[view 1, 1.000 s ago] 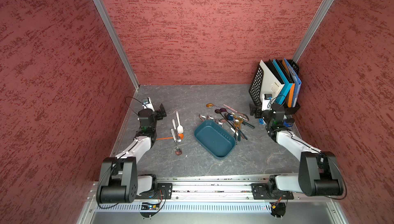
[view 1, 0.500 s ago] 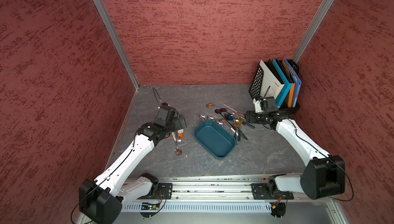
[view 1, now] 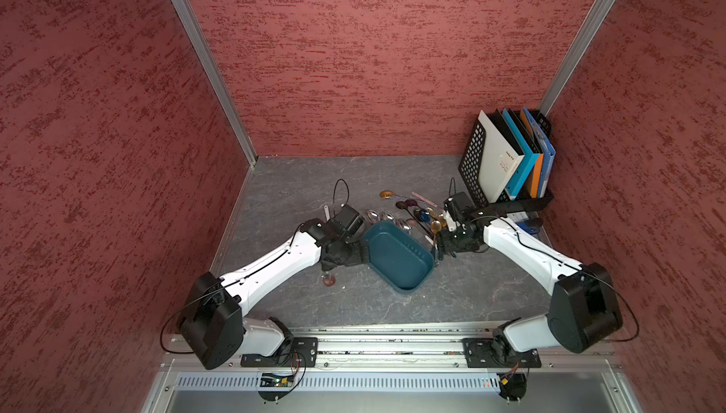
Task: Put the spoon into the storage box
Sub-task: Adjust the storage box at the center of the board.
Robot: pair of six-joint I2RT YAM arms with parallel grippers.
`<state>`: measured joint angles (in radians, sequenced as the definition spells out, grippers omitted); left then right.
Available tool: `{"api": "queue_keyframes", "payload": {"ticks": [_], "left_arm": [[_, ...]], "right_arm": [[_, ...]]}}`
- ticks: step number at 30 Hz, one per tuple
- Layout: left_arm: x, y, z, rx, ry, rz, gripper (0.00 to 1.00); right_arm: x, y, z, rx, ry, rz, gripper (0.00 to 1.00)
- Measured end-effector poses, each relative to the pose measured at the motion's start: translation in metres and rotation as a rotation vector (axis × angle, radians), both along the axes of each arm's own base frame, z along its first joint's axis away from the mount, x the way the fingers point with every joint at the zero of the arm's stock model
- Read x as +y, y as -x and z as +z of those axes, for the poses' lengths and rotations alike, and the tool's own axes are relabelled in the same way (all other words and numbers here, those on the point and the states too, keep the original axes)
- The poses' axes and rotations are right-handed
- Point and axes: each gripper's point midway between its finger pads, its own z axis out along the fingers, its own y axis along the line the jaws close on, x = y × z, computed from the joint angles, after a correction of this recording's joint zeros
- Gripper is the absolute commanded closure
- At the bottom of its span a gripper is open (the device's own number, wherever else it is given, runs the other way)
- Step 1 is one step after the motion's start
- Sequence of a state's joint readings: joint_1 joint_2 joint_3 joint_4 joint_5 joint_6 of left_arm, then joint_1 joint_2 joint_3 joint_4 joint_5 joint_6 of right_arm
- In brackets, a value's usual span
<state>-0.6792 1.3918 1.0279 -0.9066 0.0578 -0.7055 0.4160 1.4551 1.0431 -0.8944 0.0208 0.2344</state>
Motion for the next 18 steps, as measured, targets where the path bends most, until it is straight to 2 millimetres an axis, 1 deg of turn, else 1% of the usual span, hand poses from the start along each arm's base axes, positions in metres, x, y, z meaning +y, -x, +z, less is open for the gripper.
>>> {"api": "queue_keyframes", "payload": {"ticks": [4, 7, 9, 13, 18], "left_arm": [[-0.007, 0.002, -0.02, 0.067, -0.014, -0.032, 0.01], [-0.01, 0.002, -0.032, 0.1, -0.017, -0.051, 0.01], [-0.013, 0.0, -0.033, 0.11, -0.011, -0.061, 0.01], [-0.017, -0.01, -0.031, 0.096, 0.013, -0.072, 0.0], [-0.01, -0.021, -0.033, 0.1, 0.022, -0.064, 0.01]], "right_arm": [[0.009, 0.014, -0.015, 0.049, 0.023, 0.023, 0.26], [0.014, 0.021, -0.026, 0.086, 0.04, 0.035, 0.27], [0.018, 0.024, -0.029, 0.096, 0.046, 0.043, 0.28], [0.028, 0.031, -0.034, 0.113, 0.048, 0.062, 0.28], [0.046, 0.043, -0.034, 0.129, 0.024, 0.093, 0.29]]}}
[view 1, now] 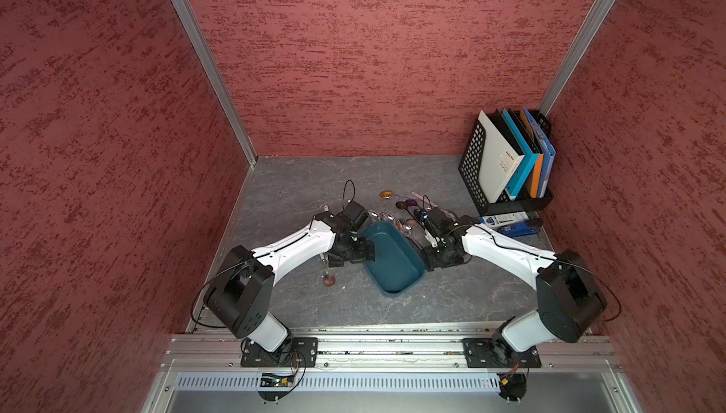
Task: Put the spoon into the storage box
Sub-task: Adjust the storage box at the center of the board.
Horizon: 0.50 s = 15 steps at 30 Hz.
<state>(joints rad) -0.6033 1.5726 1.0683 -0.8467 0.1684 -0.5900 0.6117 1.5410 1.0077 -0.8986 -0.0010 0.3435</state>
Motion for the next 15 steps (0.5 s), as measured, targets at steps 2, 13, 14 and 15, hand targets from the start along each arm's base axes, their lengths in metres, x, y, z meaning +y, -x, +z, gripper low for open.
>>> {"api": "queue_keyframes", "payload": {"ticks": [2, 13, 14, 15], "left_arm": [[0.004, -0.003, -0.003, 0.011, 0.0, 0.004, 0.01], [0.002, -0.012, -0.005, 0.02, 0.01, -0.047, 0.27], [0.001, -0.012, -0.005, 0.022, 0.009, -0.054, 0.31], [0.001, -0.012, -0.006, 0.025, 0.007, -0.058, 0.35]], "right_arm": [[0.008, 0.006, 0.0, 0.008, -0.011, 0.018, 0.29], [0.048, 0.03, 0.003, 0.035, -0.101, 0.129, 0.24], [0.047, 0.029, 0.004, 0.032, -0.099, 0.133, 0.23], [0.046, 0.029, 0.006, 0.027, -0.094, 0.137, 0.23]]}}
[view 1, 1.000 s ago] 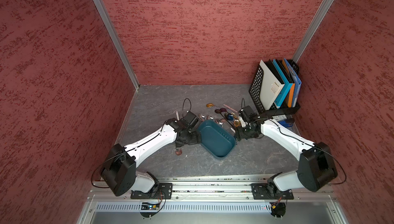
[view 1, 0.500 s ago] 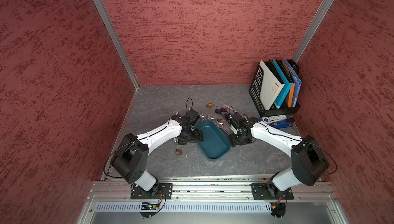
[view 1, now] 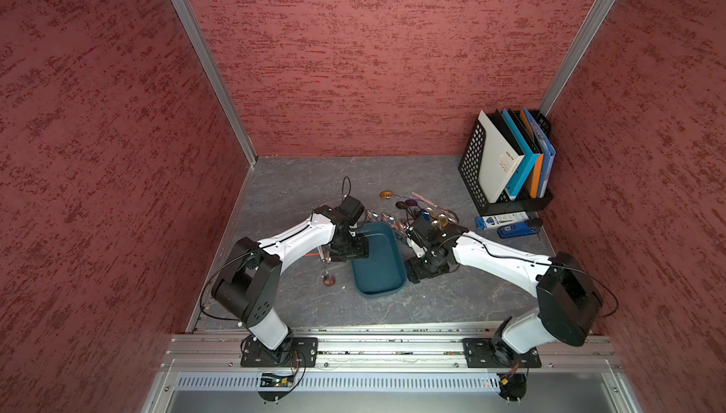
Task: Put the spoon into the storage box
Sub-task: Adjust the storage box at the center of the board.
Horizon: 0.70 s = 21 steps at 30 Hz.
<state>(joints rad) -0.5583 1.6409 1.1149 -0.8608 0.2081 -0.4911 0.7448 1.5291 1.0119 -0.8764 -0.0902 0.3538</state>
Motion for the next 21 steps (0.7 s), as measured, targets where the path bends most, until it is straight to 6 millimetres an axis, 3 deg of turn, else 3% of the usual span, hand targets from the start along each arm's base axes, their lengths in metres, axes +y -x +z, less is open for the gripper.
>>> {"api": "queue_keyframes", "payload": {"ticks": [7, 13, 21], "left_arm": [[0.005, -0.007, -0.013, 0.038, -0.035, -0.034, 0.52], [0.005, -0.025, -0.01, 0.023, -0.061, -0.077, 0.66], [0.011, -0.044, -0.011, 0.008, -0.109, -0.127, 0.71]], "right_arm": [[-0.026, -0.018, 0.019, -0.045, 0.04, -0.05, 0.22], [-0.058, -0.04, 0.03, -0.083, 0.043, -0.158, 0.28], [-0.076, -0.063, 0.026, -0.071, 0.029, -0.253, 0.38]]}}
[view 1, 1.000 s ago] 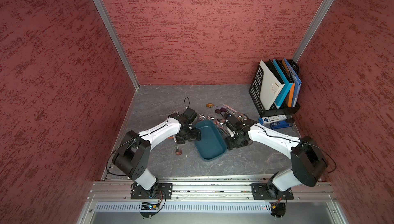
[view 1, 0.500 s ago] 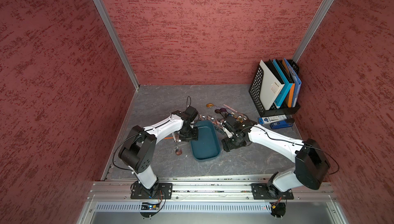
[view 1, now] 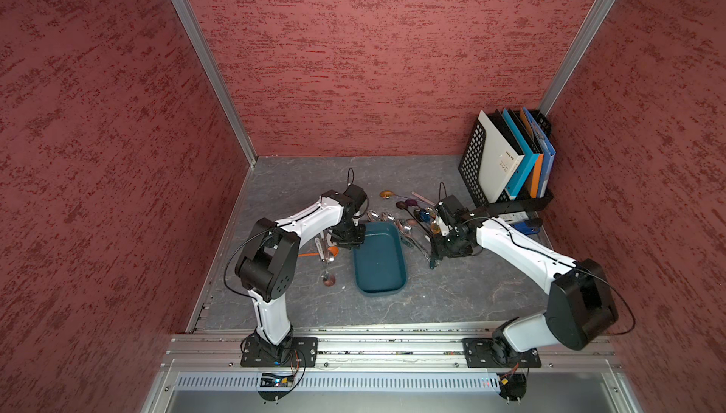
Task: Put the spoon into the storage box
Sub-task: Adjust the storage box at the center of the board, then pick up the spoon from the center of the board.
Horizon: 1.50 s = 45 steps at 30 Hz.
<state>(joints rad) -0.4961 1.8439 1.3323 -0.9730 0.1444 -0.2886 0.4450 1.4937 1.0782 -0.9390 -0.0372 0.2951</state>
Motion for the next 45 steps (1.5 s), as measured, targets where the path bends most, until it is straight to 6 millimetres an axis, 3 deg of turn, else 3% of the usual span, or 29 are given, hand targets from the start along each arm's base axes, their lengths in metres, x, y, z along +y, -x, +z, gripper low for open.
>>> {"api": "queue_keyframes", "payload": {"ticks": [9, 13, 18, 25, 28, 35, 45], "left_arm": [[0.012, -0.011, -0.002, -0.004, -0.021, -0.023, 0.72], [0.011, -0.012, -0.001, -0.003, -0.019, -0.035, 0.57], [0.01, -0.009, 0.012, -0.026, -0.001, -0.03, 0.46], [0.015, 0.014, 0.059, -0.13, 0.062, 0.005, 0.37], [0.022, 0.027, 0.069, -0.154, 0.075, 0.036, 0.35], [0.037, 0.046, 0.072, -0.166, 0.075, 0.094, 0.31], [0.044, 0.051, 0.073, -0.173, 0.064, 0.129, 0.29]], "right_arm": [[0.011, -0.024, -0.008, 0.019, -0.054, -0.025, 0.47], [0.013, -0.027, -0.018, 0.044, -0.046, -0.025, 0.5], [0.014, -0.028, -0.025, 0.059, -0.044, -0.033, 0.56], [0.016, -0.032, -0.033, 0.07, -0.049, -0.077, 0.63], [0.018, -0.036, -0.033, 0.061, -0.058, -0.097, 0.63], [0.014, -0.037, -0.042, 0.074, -0.034, -0.138, 0.61], [0.011, -0.038, -0.057, 0.085, -0.014, -0.172, 0.61]]}}
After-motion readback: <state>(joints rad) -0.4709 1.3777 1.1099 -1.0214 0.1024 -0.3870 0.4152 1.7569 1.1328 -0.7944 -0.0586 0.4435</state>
